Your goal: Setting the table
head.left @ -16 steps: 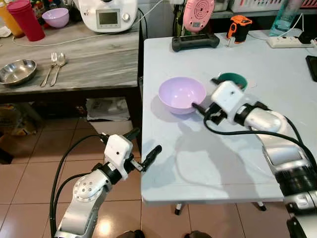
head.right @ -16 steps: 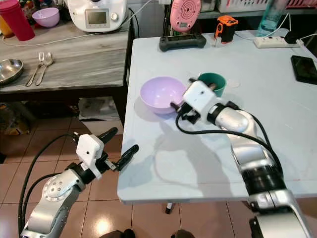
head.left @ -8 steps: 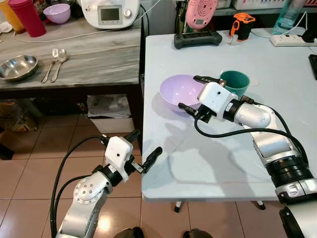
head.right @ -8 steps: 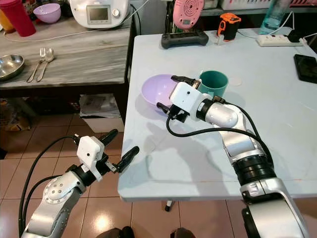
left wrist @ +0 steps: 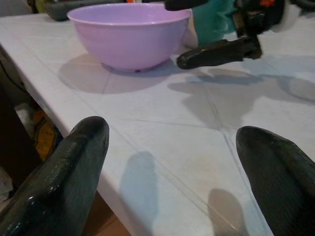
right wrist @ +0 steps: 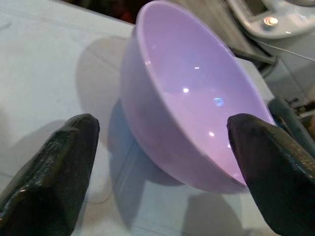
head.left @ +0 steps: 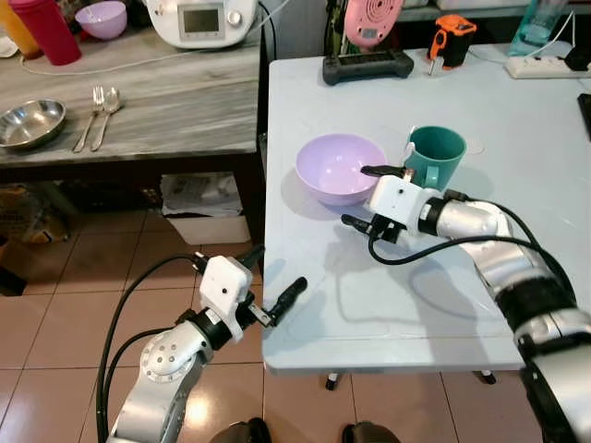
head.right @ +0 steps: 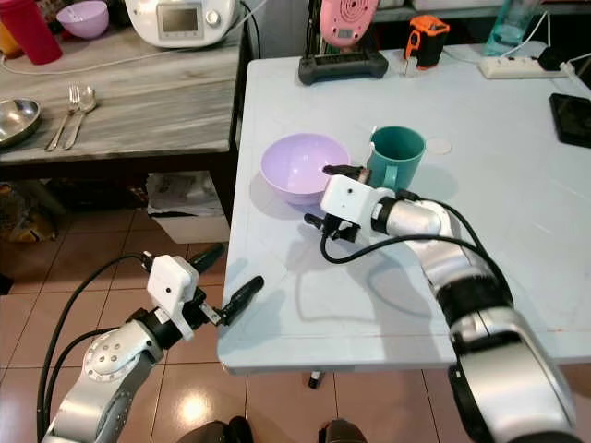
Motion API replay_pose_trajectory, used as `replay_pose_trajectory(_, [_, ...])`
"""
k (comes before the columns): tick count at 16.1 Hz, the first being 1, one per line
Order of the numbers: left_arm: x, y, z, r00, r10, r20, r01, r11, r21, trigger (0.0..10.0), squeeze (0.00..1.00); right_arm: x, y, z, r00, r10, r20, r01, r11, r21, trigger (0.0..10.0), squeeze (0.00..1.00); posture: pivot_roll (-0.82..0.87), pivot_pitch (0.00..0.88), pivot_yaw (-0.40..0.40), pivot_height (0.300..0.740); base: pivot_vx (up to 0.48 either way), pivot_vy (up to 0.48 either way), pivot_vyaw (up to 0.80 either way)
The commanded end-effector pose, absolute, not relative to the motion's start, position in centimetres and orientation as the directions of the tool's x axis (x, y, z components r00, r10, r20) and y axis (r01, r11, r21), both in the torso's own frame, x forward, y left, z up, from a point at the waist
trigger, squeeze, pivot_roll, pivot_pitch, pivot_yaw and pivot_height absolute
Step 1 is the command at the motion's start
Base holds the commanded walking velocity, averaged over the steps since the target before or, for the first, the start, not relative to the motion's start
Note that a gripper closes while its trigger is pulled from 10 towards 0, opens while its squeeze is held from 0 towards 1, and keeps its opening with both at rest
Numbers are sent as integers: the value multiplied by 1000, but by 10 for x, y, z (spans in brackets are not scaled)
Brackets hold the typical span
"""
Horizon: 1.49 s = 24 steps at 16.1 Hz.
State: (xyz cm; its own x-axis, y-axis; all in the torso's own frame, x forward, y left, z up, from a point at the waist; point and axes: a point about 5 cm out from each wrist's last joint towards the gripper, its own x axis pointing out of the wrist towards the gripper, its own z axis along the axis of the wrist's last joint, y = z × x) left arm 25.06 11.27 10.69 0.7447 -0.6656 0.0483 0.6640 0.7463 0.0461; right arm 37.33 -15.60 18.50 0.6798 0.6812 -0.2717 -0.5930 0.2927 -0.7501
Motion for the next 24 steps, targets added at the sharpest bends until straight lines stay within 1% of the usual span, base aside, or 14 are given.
replay_pose_trajectory(1, [247,115,107,739,-673,39,671,740,48,10000,0,374,-152,186,660,689,-300,-585,219,-781,0,0,-209,197,70,740,0,0,0])
replay_pose_trajectory(2, [247,115,107,742,-670,36,668,742,48,10000,0,374,-148,185,642,696,-322,-582,168,-795,0,0,-205,194,68,740,0,0,0])
replay_pose_trajectory(6, [246,114,106,747,-664,33,663,748,44,10000,0,375,-139,183,609,708,-357,-565,72,-822,0,0,-194,184,64,740,0,0,0])
replay_pose_trajectory(8, [246,114,107,748,-663,31,662,748,43,10000,0,377,-136,187,612,709,-350,-530,39,-847,0,0,-192,178,66,740,0,0,0])
replay_pose_trajectory(10, [247,114,106,752,-658,25,657,752,46,10000,0,380,-136,191,639,692,-337,-473,8,-881,0,0,-186,172,65,740,0,0,0])
replay_pose_trajectory(11, [248,115,106,755,-655,20,654,755,46,10000,0,382,-138,192,658,678,-328,-447,1,-895,0,0,-183,167,67,740,0,0,0])
replay_pose_trajectory(14, [249,116,103,762,-647,3,646,762,42,10000,0,383,-147,190,688,645,-333,-430,-7,-903,0,0,-174,161,69,740,0,0,0])
replay_pose_trajectory(18, [249,116,98,762,-647,-26,648,761,32,10000,0,384,-164,188,735,598,-318,-423,38,-906,0,0,-174,158,77,740,0,0,0])
replay_pose_trajectory(24, [249,115,96,760,-648,-51,649,760,36,10000,0,385,-167,191,748,594,-296,-395,41,-918,0,0,-178,158,81,740,0,0,0])
